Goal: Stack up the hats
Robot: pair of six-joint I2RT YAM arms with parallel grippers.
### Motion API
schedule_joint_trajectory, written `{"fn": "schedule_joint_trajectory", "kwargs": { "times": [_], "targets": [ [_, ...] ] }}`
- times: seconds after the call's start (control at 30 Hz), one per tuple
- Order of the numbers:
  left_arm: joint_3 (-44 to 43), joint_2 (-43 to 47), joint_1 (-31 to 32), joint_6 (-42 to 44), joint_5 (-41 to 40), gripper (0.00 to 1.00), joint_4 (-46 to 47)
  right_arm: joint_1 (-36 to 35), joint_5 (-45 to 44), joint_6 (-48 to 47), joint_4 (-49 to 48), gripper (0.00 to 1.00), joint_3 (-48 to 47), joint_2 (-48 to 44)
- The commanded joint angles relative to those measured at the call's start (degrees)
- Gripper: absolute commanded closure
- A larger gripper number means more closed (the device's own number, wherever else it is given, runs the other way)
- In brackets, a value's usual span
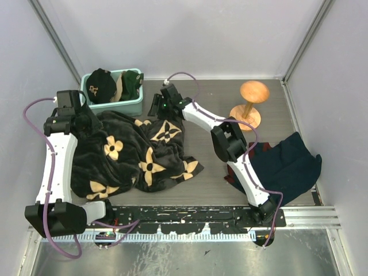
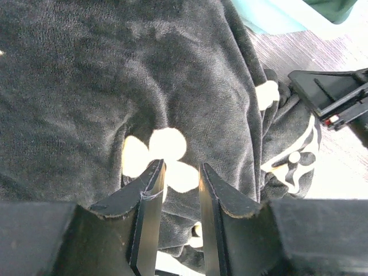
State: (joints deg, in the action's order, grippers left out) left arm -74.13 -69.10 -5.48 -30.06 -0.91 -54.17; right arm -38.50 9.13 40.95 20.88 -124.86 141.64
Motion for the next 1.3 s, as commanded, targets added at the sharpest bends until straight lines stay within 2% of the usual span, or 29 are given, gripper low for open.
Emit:
{"fn": "schedule_joint_trajectory", "kwargs": {
  "times": [0.0, 0.23, 0.4, 0.5, 0.7, 1.27],
  "targets": [
    [1.50, 1.19, 0.03, 0.18, 0.64, 0.62, -0.11, -0.57, 0.56, 4.16, -14.88, 0.40, 4.41, -9.15],
    [2.09, 0.98, 0.03, 0.09, 0.90, 0.61, 0.24, -0.09, 0.79, 7.01, -22.00, 0.37, 9.85, -13.22],
    [3.07, 1.08, -0.02, 0.25, 0.84, 0.60, 0.62, 1.49, 3.20, 12.79, -29.33, 0.34, 15.40, -15.18],
    [3.56, 0.88, 0.02, 0.44, 0.95, 0.59, 0.81, 1.88, 5.68, 15.05, -29.92, 0.30, 12.37, -12.46],
    [3.19, 0.05, 0.03, 0.68, 1.25, 0.58, 1.13, 1.91, 7.33, 17.41, -27.90, 0.30, 3.82, -5.75],
    [1.83, -1.72, 0.03, 2.85, 0.78, 0.55, 1.36, 1.78, 9.73, 23.19, -30.49, 0.33, -5.65, 3.45]
  ]
}}
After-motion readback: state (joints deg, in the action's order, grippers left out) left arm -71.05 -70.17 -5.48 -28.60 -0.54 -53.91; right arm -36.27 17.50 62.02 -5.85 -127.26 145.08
